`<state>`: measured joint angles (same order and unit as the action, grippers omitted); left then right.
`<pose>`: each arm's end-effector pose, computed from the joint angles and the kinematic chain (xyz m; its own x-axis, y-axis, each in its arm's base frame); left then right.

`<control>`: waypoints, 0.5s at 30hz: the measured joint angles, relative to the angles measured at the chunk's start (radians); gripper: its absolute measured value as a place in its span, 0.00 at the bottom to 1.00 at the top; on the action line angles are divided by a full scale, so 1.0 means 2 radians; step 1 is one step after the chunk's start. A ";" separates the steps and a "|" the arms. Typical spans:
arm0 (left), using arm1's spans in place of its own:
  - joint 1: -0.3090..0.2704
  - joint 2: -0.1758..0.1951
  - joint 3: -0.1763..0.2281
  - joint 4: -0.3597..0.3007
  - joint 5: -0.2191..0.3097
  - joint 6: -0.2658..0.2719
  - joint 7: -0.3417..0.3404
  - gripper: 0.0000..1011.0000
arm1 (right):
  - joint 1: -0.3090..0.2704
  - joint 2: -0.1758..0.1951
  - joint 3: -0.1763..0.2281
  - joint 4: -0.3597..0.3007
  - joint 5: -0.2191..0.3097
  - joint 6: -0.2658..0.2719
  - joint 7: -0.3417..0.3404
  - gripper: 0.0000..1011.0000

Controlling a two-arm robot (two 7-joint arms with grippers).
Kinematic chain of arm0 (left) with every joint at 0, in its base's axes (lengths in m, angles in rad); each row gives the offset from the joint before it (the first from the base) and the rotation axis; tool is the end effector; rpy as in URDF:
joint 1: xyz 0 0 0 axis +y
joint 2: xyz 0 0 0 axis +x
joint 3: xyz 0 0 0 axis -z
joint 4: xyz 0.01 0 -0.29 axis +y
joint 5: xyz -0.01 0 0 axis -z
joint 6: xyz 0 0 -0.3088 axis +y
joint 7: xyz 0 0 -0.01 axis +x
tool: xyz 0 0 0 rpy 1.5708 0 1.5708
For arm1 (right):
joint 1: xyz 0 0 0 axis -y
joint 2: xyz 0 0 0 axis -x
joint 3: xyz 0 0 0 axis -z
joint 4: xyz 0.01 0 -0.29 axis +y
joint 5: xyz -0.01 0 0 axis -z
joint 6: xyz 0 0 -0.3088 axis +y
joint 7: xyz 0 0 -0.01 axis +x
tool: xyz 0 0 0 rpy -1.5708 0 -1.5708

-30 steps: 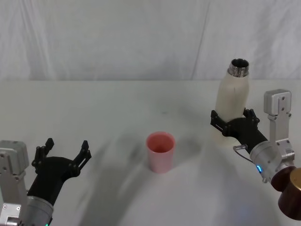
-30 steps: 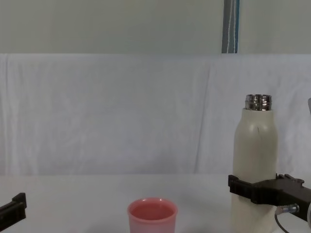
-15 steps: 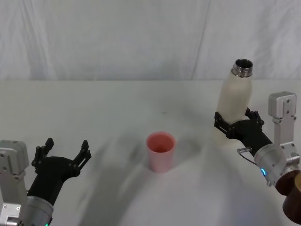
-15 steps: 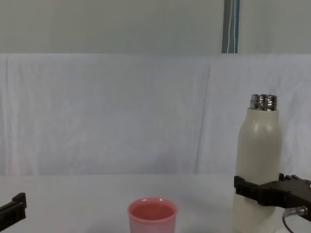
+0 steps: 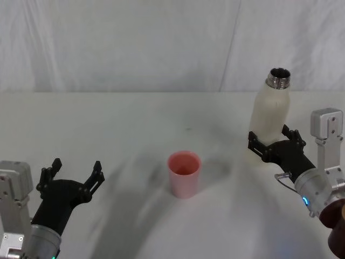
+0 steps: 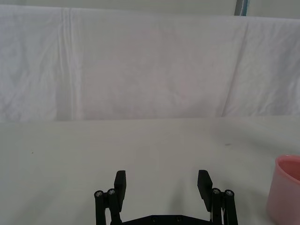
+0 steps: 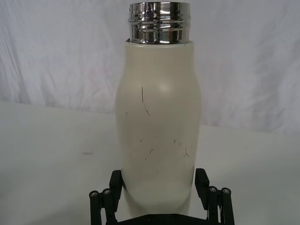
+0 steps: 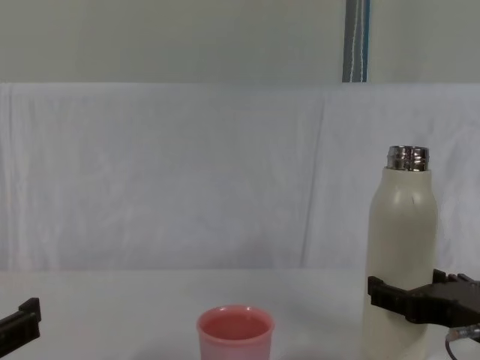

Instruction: Grasp the thermos with one hand and pour water into the cup lid.

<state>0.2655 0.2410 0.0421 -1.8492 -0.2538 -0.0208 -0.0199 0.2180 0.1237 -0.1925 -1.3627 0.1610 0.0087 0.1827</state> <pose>0.2530 0.0376 -0.2852 0.1245 0.9917 -0.0326 -0.9921 0.1240 -0.0176 0.3866 0.0156 -0.2938 0.3369 -0.9415 -0.0050 0.9412 0.3369 -0.0232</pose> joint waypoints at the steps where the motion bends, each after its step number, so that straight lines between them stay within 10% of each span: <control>1: 0.000 0.000 0.000 0.000 0.000 0.000 0.000 0.99 | -0.001 0.000 0.000 -0.001 0.000 0.000 0.000 0.99; 15: 0.000 0.000 0.000 0.000 0.000 0.000 0.000 0.99 | -0.021 0.005 0.002 -0.027 -0.001 0.008 0.000 0.99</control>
<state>0.2655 0.2410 0.0421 -1.8492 -0.2538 -0.0208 -0.0199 0.1765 0.1342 -0.1891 -1.4165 0.1590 0.0245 0.1826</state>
